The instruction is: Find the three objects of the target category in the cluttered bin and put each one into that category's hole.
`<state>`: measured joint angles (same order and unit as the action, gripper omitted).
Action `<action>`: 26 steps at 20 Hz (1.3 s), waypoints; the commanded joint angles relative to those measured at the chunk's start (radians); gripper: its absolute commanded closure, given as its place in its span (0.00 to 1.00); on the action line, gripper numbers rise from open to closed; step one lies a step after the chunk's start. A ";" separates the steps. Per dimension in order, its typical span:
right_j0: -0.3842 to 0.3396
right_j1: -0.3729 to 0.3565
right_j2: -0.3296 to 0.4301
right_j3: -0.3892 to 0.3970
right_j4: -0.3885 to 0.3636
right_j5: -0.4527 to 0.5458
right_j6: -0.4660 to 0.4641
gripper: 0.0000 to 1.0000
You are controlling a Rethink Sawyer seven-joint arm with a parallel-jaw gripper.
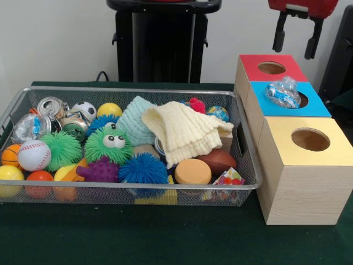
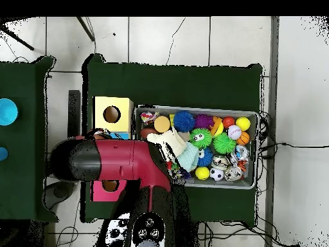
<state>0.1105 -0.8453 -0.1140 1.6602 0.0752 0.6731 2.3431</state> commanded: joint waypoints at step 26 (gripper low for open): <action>-0.039 -0.024 0.025 0.107 -0.006 0.068 0.067 1.00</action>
<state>0.0964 -0.8759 -0.1156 1.6605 0.0695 0.6731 2.3431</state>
